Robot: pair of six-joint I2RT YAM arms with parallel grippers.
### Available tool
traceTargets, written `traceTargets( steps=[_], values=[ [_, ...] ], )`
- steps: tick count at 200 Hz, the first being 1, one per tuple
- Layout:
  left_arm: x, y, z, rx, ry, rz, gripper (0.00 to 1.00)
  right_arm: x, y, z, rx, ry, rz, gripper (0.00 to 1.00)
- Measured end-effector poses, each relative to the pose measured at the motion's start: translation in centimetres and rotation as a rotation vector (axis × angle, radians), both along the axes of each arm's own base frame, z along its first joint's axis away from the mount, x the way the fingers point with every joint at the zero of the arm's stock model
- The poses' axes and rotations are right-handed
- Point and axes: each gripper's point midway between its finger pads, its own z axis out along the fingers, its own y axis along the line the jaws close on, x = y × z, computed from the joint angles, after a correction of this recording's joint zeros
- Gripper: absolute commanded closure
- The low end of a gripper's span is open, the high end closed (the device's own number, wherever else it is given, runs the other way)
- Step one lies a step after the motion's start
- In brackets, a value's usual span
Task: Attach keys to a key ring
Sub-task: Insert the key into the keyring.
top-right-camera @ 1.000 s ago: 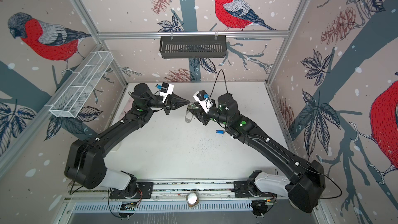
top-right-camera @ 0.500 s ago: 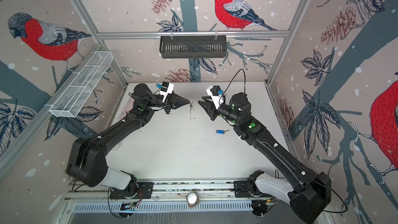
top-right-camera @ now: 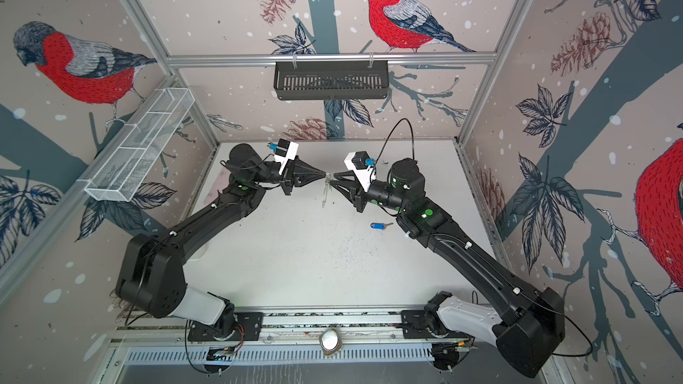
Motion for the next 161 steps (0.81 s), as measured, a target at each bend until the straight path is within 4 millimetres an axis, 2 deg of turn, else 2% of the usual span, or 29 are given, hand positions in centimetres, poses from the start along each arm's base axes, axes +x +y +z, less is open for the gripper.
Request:
traceTargets(
  steps=[83,161],
  values=[
    [-0.3,0.04,0.2,-0.003,0.003,-0.019,1.0,0.62,0.42,-0.04,-0.004,0.006,-0.001,0.74],
    [-0.25,0.02,0.15,-0.004,0.004,-0.021,1.0,0.7,0.97,0.05,-0.012,-0.008,0.012,0.86]
  ],
)
